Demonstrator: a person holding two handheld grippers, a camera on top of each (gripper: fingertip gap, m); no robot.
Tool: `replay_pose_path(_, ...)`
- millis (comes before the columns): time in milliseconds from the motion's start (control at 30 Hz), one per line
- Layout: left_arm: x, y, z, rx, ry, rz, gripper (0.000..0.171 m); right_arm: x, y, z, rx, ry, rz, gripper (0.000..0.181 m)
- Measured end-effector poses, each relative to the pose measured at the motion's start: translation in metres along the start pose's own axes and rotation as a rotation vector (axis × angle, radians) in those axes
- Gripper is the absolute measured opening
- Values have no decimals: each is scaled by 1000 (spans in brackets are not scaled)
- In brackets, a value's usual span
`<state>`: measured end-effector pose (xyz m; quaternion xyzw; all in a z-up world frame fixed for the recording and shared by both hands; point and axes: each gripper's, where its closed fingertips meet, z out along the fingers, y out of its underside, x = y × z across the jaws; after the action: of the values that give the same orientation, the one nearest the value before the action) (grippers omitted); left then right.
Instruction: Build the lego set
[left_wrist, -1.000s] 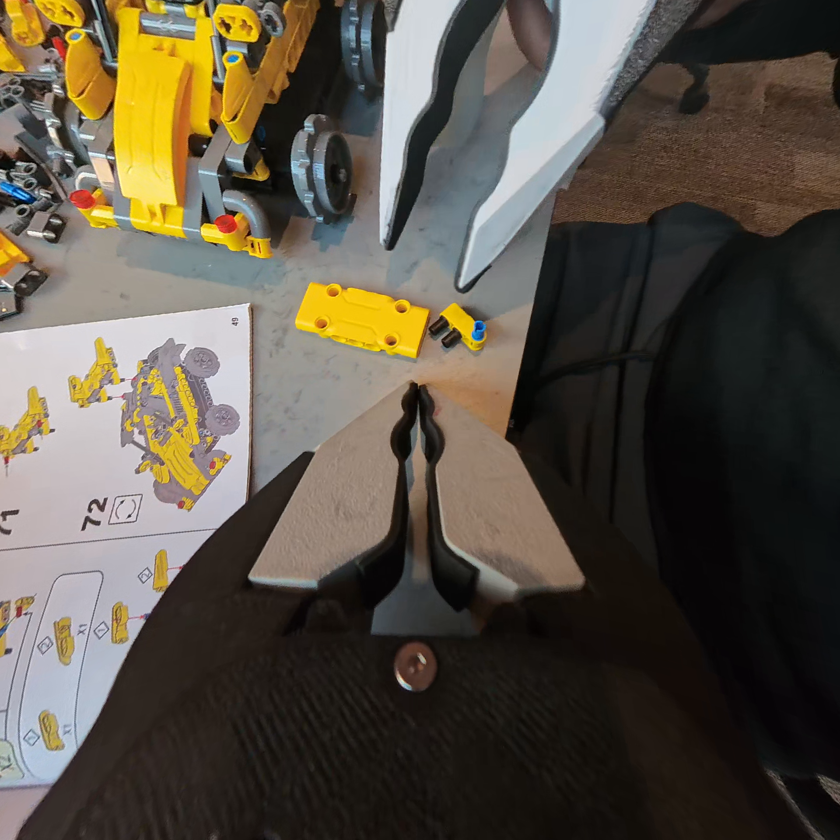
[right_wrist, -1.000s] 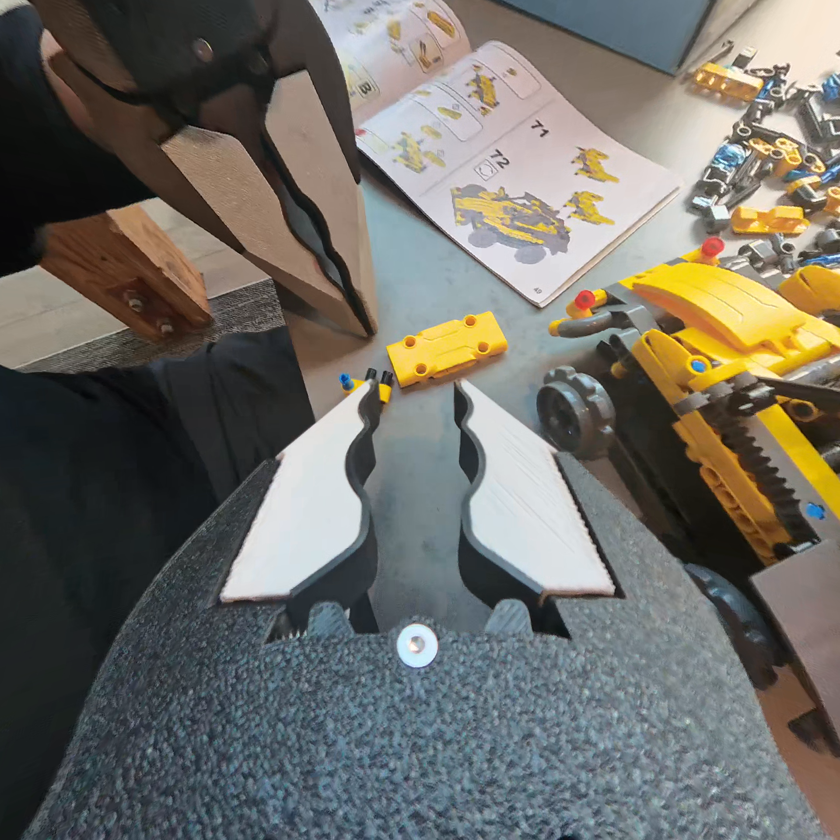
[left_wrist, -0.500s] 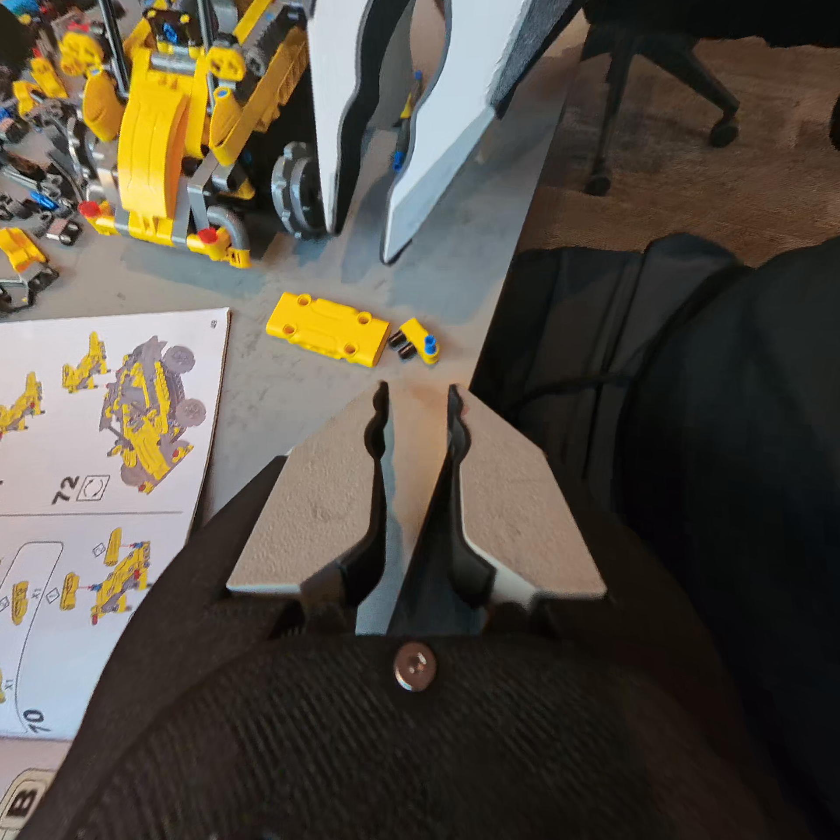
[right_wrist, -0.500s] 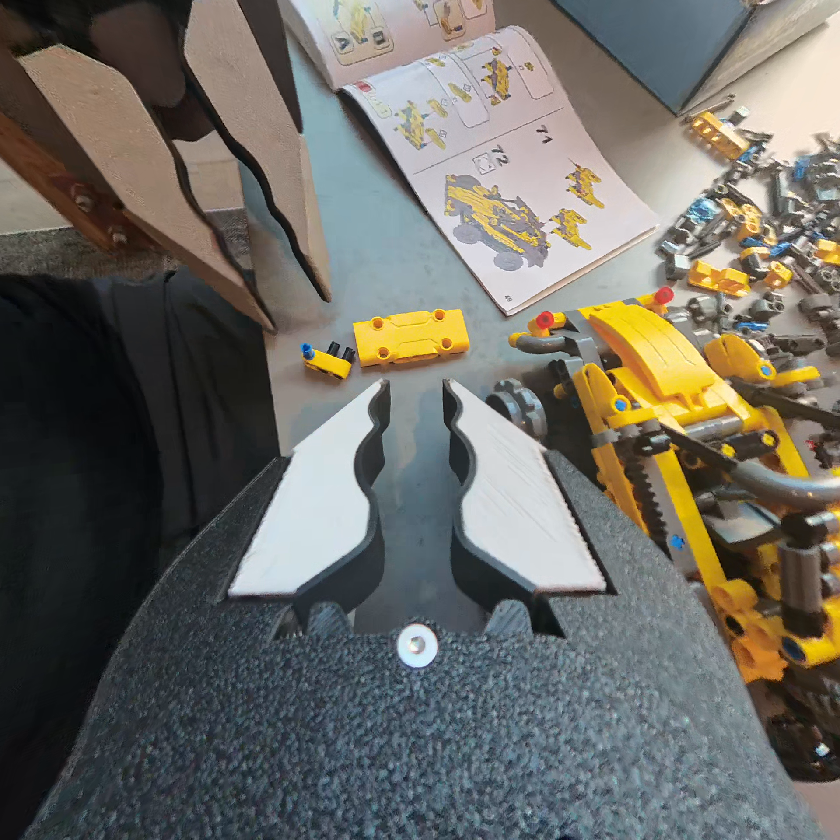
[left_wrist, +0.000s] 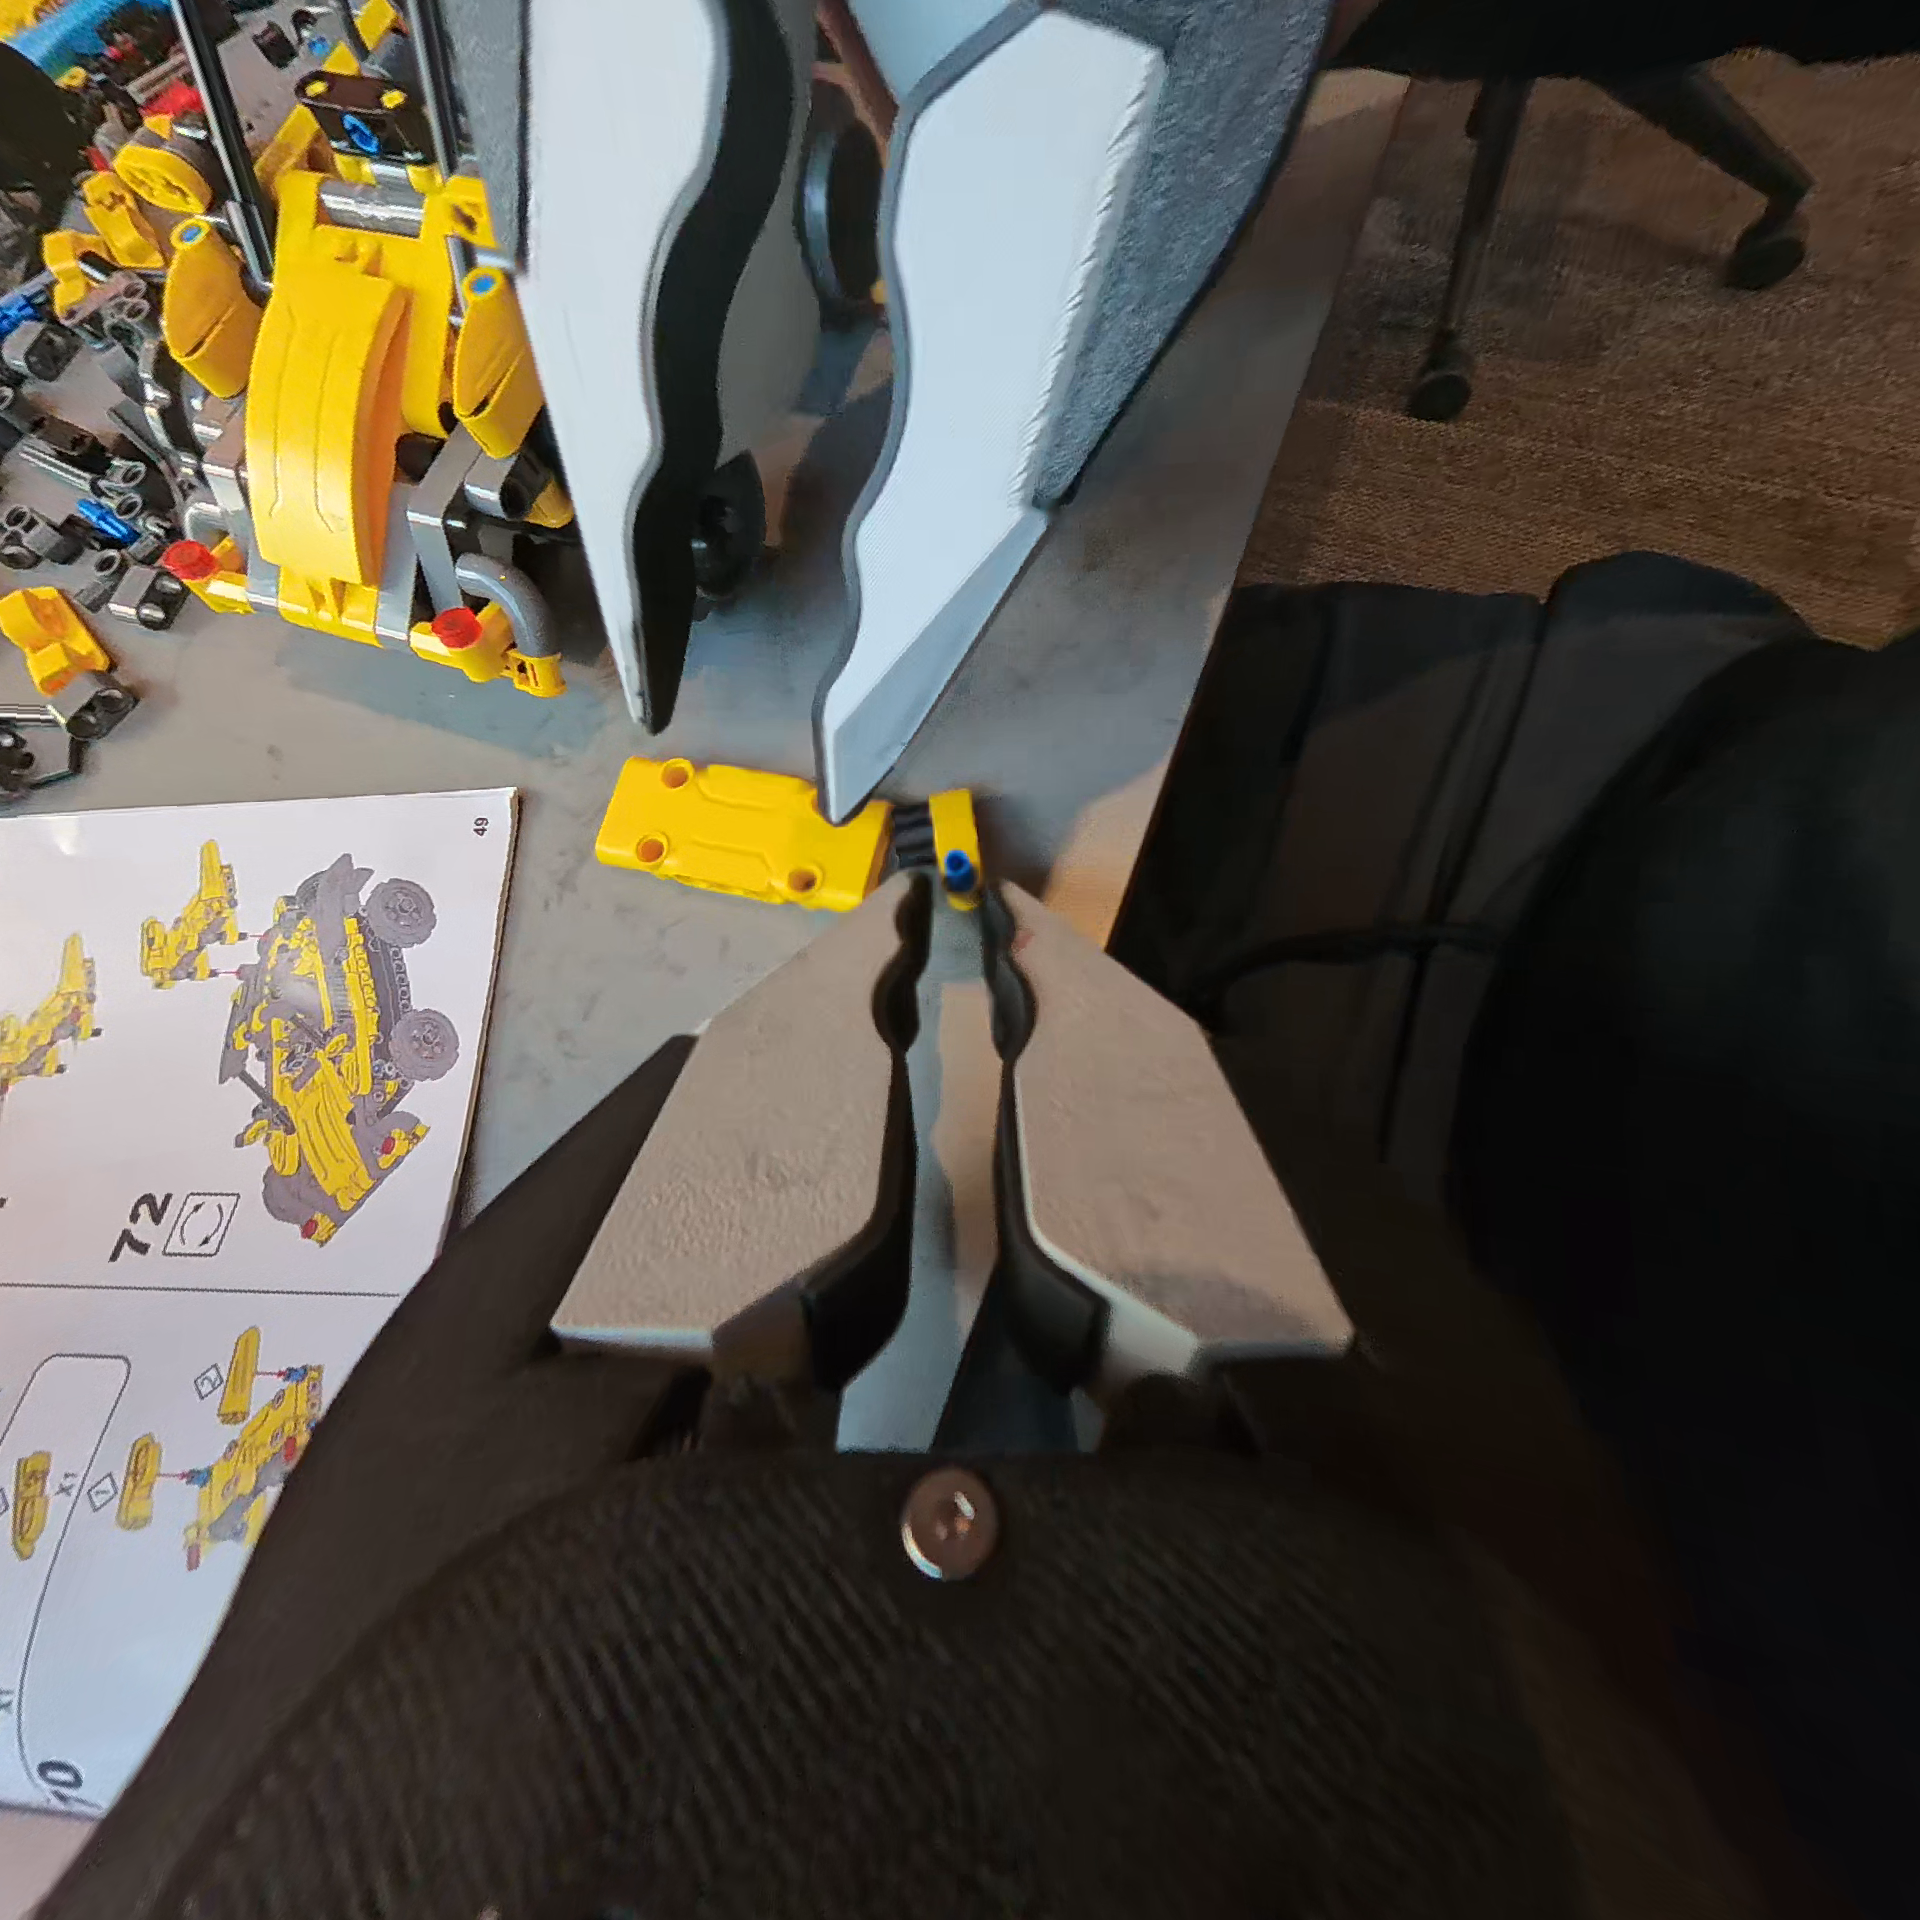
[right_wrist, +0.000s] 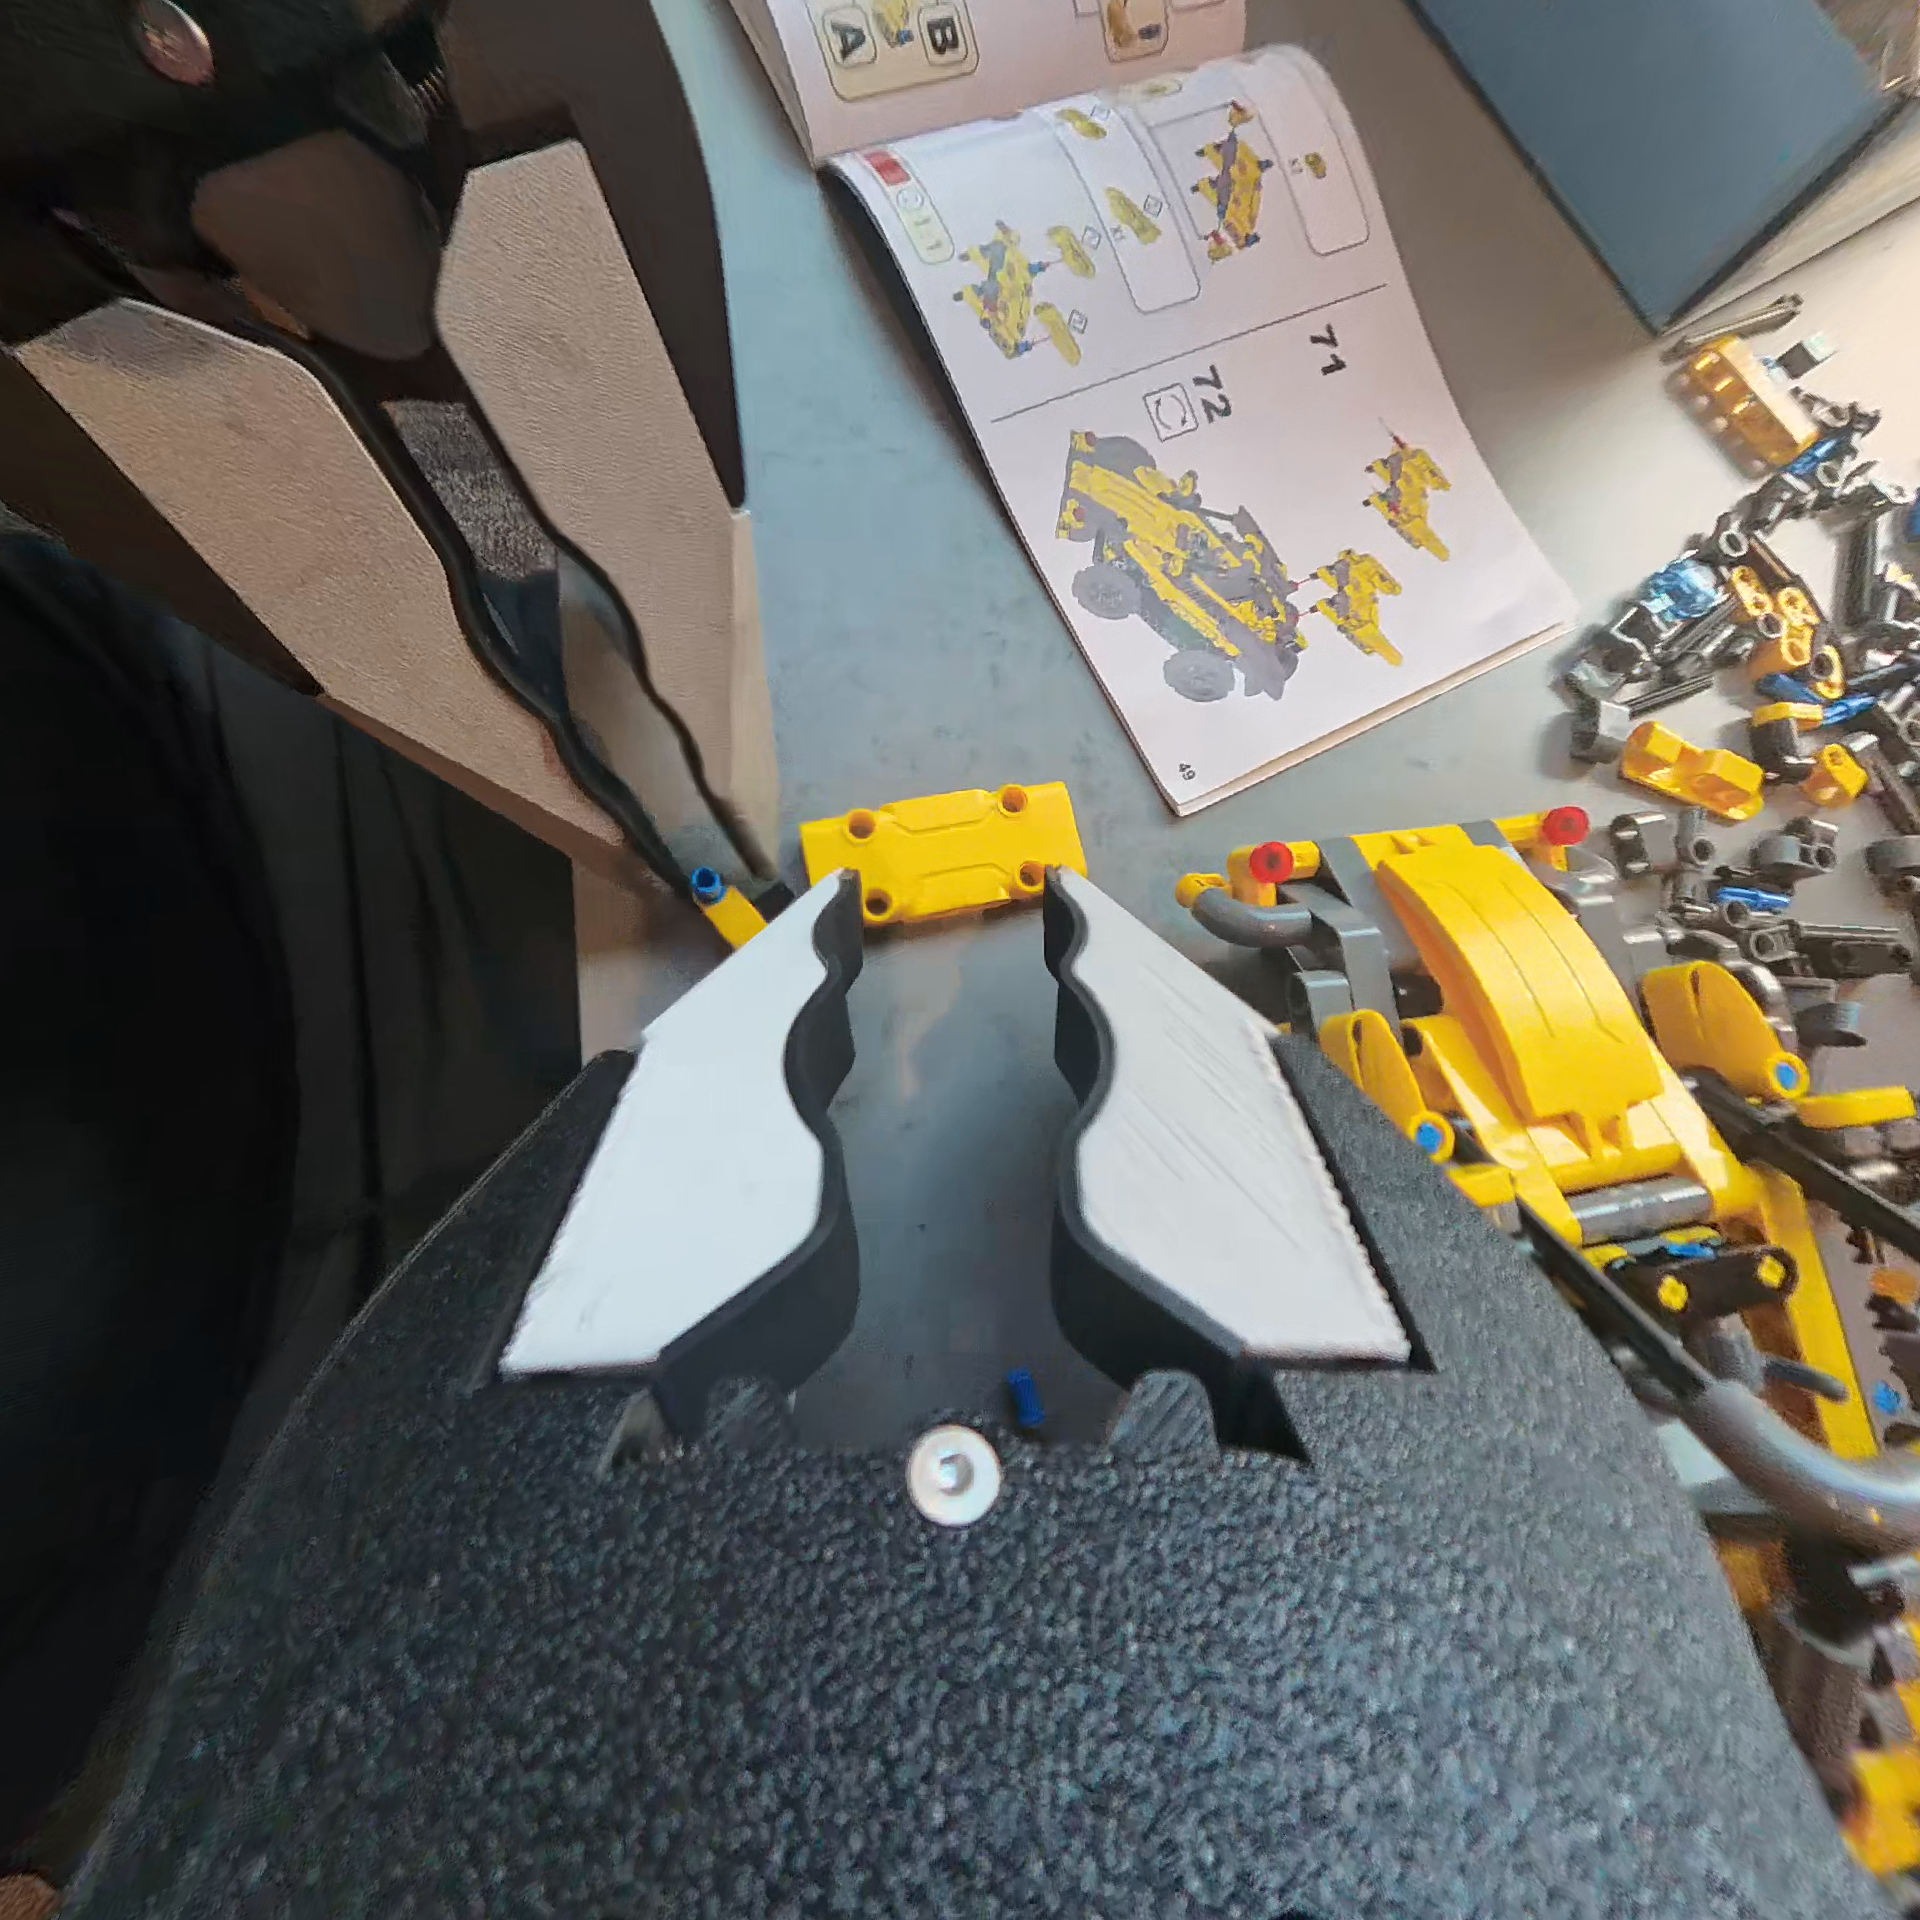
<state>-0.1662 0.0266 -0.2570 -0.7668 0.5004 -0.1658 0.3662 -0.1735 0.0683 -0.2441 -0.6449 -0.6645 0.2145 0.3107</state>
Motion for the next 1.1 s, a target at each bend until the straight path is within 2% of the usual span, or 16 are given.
replay_pose_path(167, -1, 1, 1, 12, 29, 38, 3, 3, -4, 9, 16, -33, 58, 31)
replay_pose_path(267, -1, 7, -5, 6, 92, 63, 3, -3, -2, 12, 4, -58, 151, 17)
replay_pose_path(400, 0, 22, -22, 2, 187, 229, 3, -21, 0, 6, -19, -55, 168, 16)
replay_pose_path(467, -3, 29, -29, 13, 214, 306, 3, -30, -4, 2, -18, -77, 145, 21)
replay_pose_path(533, 2, 34, -35, 33, 292, 361, 3, -27, -7, -2, -22, -76, 111, 34)
replay_pose_path(600, 6, 35, -38, 48, 349, 421, 3, -21, -11, -8, -23, -85, 24, 43)
replay_pose_path(667, 7, 36, -38, 57, 379, 492, 3, -26, -17, -15, -11, -147, -100, 44)
replay_pose_path(800, 7, 36, -38, 5, 452, 602, 3, -25, -6, -4, -137, -212, -260, 51)
replay_pose_path(867, 1, 35, -36, -19, 451, 622, 6, -26, -3, 7, -174, -227, -320, 51)
replay_pose_path(933, -8, 32, -34, -44, 430, 584, 24, -32, 0, 13, -208, -293, -308, 44)
replay_pose_path(1033, -13, 34, -36, -69, 400, 514, 27, -34, -1, 17, -227, -293, -219, 38)
replay_pose_path(1100, -19, 35, -37, -57, 308, 479, 27, -34, -1, 15, -246, -244, -196, 37)
